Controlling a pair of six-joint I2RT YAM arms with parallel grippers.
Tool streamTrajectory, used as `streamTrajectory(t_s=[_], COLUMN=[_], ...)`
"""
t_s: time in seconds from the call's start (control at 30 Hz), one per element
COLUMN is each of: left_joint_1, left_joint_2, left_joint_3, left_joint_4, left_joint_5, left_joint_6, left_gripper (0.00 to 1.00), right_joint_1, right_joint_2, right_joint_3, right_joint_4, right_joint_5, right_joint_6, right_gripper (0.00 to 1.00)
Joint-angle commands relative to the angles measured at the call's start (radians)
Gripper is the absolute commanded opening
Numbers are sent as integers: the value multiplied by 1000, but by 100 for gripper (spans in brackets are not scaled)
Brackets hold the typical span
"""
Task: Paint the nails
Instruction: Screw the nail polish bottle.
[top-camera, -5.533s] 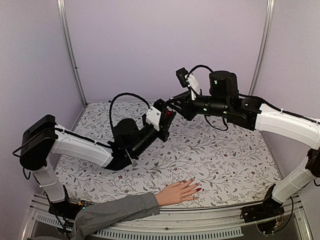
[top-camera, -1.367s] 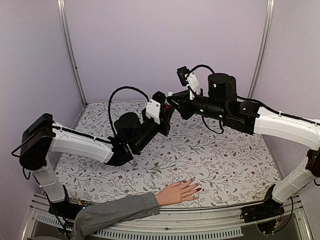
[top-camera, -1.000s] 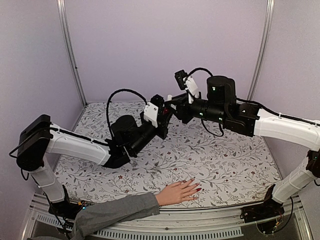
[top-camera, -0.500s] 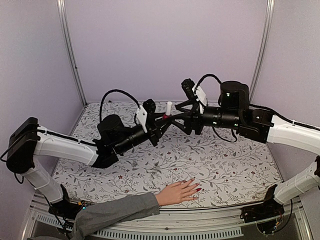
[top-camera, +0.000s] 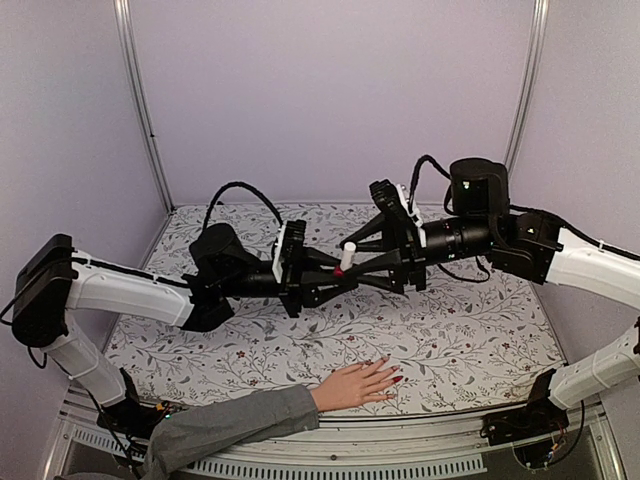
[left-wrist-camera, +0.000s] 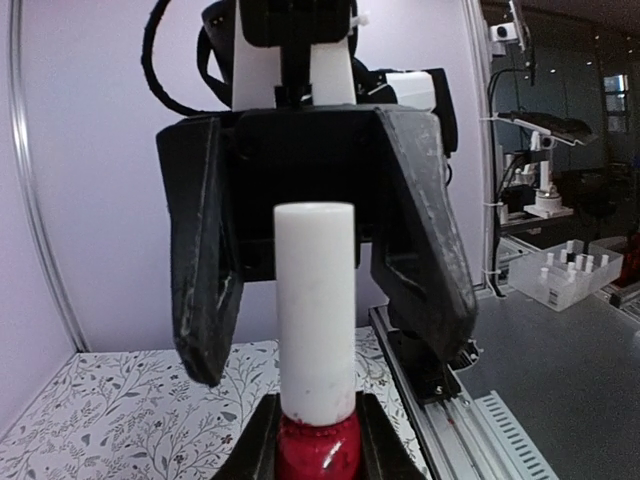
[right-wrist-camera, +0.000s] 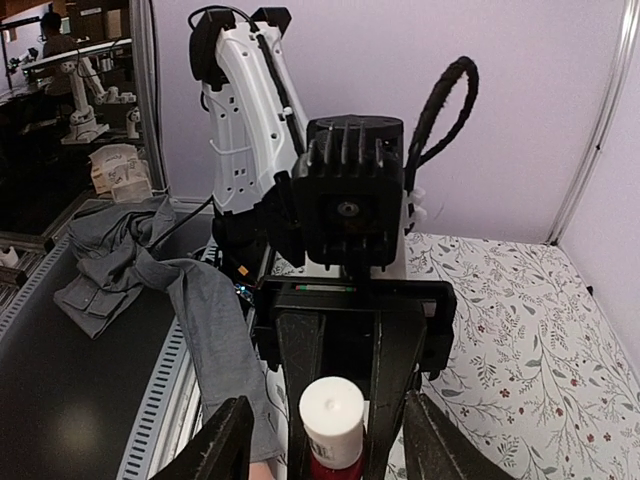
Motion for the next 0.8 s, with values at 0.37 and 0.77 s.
streamTrajectory(t_s=[0.37, 0.77], left_joint_1=[13, 20], left_joint_2=[34, 16], left_joint_3=[51, 45], left_joint_4=[27, 48], left_joint_5=[156, 48], left_joint_6=[-54, -63], left_gripper=[0, 0], right_joint_1=[3, 8], right_joint_2=[39, 61], right_joint_3=[79, 97], right_joint_4=[-82, -85], right_joint_5=[-120, -79], right_joint_6=[-74, -33], right_gripper=[31, 0])
